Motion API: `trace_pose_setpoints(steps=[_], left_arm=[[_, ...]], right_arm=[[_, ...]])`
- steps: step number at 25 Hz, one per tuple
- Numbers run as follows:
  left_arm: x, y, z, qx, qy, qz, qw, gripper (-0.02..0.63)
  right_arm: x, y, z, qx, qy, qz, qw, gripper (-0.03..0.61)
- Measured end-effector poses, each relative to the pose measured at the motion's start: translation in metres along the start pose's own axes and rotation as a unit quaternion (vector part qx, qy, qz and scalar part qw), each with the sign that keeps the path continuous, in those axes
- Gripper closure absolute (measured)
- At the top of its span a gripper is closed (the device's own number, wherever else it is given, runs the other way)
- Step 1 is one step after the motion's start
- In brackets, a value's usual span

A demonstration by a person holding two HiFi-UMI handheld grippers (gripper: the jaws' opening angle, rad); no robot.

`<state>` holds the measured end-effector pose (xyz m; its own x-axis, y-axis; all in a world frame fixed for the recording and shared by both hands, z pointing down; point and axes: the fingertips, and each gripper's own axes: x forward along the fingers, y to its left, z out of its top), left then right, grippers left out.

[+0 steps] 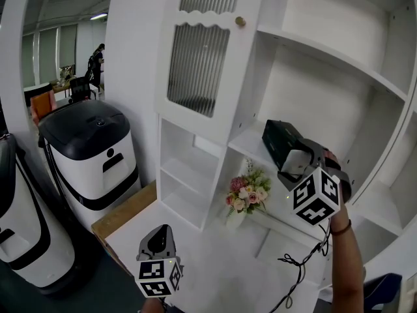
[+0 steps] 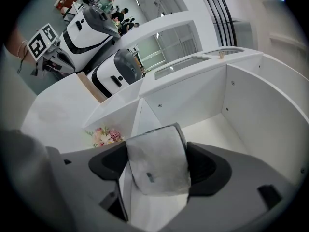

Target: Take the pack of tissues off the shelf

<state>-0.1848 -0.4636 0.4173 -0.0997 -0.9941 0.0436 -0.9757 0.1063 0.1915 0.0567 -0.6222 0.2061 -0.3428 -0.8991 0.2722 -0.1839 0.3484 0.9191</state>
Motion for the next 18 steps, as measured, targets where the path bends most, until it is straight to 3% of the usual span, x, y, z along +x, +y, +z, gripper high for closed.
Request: trace_pose_setpoints(steps=[18], left_arm=[[-0.018,-0.011,0.014,0.013,-0.008,-0.019,0.9997,0.595]], right_arm=[[-0.032,0.008,0.007,0.015,-0.006,-0.008,1.0,0.233]])
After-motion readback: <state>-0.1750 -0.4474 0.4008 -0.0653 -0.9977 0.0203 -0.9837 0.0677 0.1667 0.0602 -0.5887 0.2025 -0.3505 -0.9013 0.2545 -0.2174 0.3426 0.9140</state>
